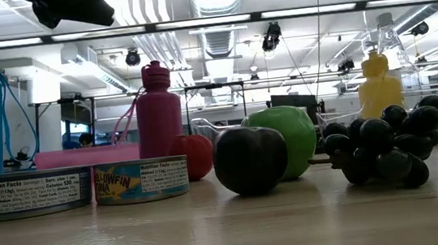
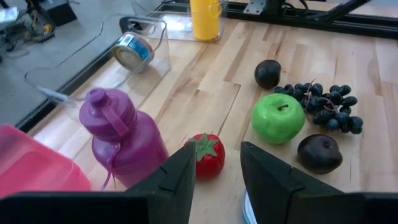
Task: Pick & Place Food Item
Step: Put the purple water bottle into the right transparent bin
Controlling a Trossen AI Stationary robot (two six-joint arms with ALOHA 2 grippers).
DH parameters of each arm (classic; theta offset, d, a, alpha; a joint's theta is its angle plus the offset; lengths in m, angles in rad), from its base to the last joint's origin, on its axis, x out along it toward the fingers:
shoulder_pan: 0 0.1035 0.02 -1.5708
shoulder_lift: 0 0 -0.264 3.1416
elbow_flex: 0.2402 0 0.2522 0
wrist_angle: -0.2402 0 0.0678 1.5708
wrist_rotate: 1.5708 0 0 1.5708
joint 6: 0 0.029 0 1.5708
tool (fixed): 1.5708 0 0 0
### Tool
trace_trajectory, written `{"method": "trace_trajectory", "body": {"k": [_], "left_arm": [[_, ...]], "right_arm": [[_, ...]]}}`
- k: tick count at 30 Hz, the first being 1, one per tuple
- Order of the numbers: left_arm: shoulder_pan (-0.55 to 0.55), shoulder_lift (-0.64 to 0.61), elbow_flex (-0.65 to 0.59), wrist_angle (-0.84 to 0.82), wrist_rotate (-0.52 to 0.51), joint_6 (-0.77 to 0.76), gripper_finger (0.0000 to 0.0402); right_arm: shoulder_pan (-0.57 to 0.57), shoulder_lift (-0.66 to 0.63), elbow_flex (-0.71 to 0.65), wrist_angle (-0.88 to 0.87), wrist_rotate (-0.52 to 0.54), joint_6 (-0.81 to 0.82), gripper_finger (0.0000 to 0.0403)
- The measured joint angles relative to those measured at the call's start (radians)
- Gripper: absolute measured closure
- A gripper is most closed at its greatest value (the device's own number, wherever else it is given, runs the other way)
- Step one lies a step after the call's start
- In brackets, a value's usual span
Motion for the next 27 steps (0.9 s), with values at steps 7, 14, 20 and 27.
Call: {"method": "trace_trajectory", "body": {"k": [7,14,20,27], "left_arm": [[0.011,0.0,0.018,0.01,0.061,-0.007,0.0273],[0.067,0.0,0.121,0.005,0.196,-0.016,0.0274],[0.116,0.0,0.249,-0.177,0.221,-0.093,0.0275],[0.179,0.02,0.361,-0.309,0.22,-0.053,0.0276]], "right_arm": [[0.0,-0.002,0.0,0.0,0.0,-0.059,0.0249],[0.0,-0.002,0.0,0.0,0.0,-0.062,0.0248],[0.0,-0.002,0.0,0.0,0.001,-0.076,0.0257],[0.0,-0.002,0.0,0.0,0.001,-0.103,0.0257]]}}
